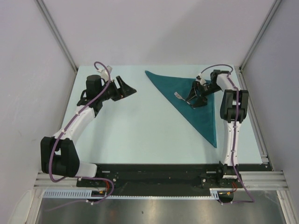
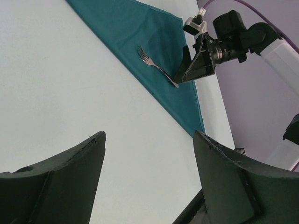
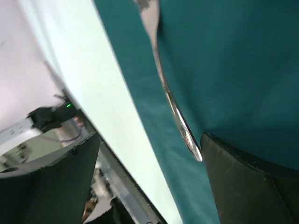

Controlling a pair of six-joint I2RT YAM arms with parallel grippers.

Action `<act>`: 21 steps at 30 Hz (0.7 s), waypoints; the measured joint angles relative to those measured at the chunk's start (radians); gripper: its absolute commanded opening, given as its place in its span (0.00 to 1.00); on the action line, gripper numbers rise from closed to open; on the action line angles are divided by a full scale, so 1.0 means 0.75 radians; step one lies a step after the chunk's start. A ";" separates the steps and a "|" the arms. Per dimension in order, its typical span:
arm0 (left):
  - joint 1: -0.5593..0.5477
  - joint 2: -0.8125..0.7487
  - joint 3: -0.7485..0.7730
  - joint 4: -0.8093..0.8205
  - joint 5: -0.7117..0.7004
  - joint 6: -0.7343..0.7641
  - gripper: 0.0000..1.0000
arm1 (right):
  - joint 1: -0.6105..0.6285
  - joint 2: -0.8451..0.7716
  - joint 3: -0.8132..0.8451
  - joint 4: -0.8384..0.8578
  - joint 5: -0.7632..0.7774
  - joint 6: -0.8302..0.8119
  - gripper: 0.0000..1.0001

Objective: Fold the napkin, place the utensils inside, and roll it up
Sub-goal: Place the utensil onto the napkin

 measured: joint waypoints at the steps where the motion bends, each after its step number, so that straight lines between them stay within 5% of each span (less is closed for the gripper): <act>1: 0.000 0.000 0.000 0.000 0.002 0.000 0.80 | -0.008 -0.016 -0.001 0.011 0.043 0.017 0.96; 13: 0.000 0.000 0.000 -0.001 0.021 0.000 0.80 | 0.041 -0.216 -0.110 0.173 0.252 0.135 0.92; 21: 0.000 0.000 0.004 -0.001 0.023 0.000 0.80 | 0.289 -0.549 -0.664 0.717 0.758 0.109 0.76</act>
